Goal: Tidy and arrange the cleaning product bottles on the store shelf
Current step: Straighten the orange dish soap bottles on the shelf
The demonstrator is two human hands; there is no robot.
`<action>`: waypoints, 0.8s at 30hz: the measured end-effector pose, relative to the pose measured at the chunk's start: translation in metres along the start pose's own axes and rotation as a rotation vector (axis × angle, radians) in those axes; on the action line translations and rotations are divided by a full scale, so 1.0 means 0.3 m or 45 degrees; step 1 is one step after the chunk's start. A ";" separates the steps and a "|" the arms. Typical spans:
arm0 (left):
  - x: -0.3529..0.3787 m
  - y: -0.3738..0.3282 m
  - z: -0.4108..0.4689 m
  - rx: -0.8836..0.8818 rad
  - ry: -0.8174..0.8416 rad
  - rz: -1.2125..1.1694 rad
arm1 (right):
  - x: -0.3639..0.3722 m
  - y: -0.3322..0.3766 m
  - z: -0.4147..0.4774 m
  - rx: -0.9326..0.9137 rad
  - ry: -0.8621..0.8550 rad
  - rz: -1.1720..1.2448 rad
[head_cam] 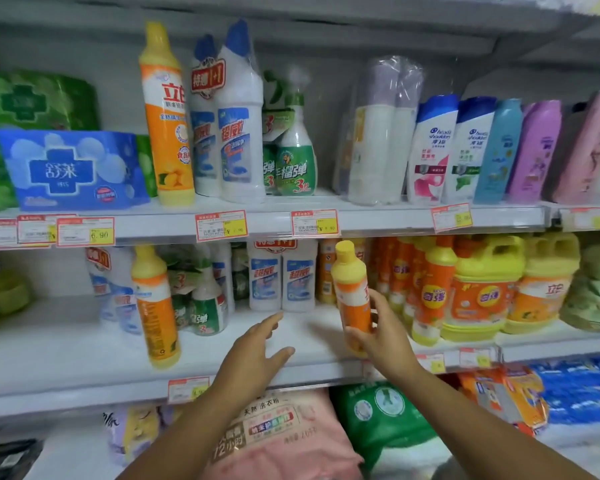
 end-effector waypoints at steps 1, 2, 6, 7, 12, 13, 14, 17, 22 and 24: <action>-0.005 0.033 0.009 -0.005 -0.008 0.040 | 0.006 -0.020 0.020 0.019 -0.018 -0.008; -0.004 0.061 0.019 -0.009 -0.011 0.071 | 0.016 -0.035 0.043 0.039 -0.033 -0.005; 0.038 0.111 0.059 -0.005 -0.008 0.110 | 0.071 -0.093 0.136 0.098 -0.055 0.012; 0.050 0.116 0.071 0.003 -0.011 0.116 | 0.086 -0.114 0.154 0.116 -0.058 0.013; 0.100 0.170 0.107 0.068 -0.002 0.241 | 0.125 -0.209 0.219 0.193 -0.145 0.076; 0.106 0.189 0.107 0.076 -0.005 0.274 | 0.127 -0.218 0.230 0.207 -0.159 0.091; 0.111 0.210 0.107 0.078 -0.017 0.298 | 0.130 -0.224 0.243 0.214 -0.169 0.099; 0.125 0.262 0.092 0.124 -0.065 0.383 | 0.142 -0.238 0.272 0.198 -0.188 0.114; 0.137 0.269 0.082 0.217 -0.092 0.404 | 0.169 -0.249 0.283 0.259 -0.155 0.150; 0.117 0.254 0.079 0.219 -0.111 0.357 | 0.156 -0.244 0.250 0.245 -0.189 0.069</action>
Point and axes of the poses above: each hand's wrist, its own z-axis towards the middle knuckle, its own x-axis out of the palm, y = z × x, the point moved 7 cm from there along z, towards the middle knuckle, and after that the axes turned 11 degrees about -y, right-handed, at the moved point
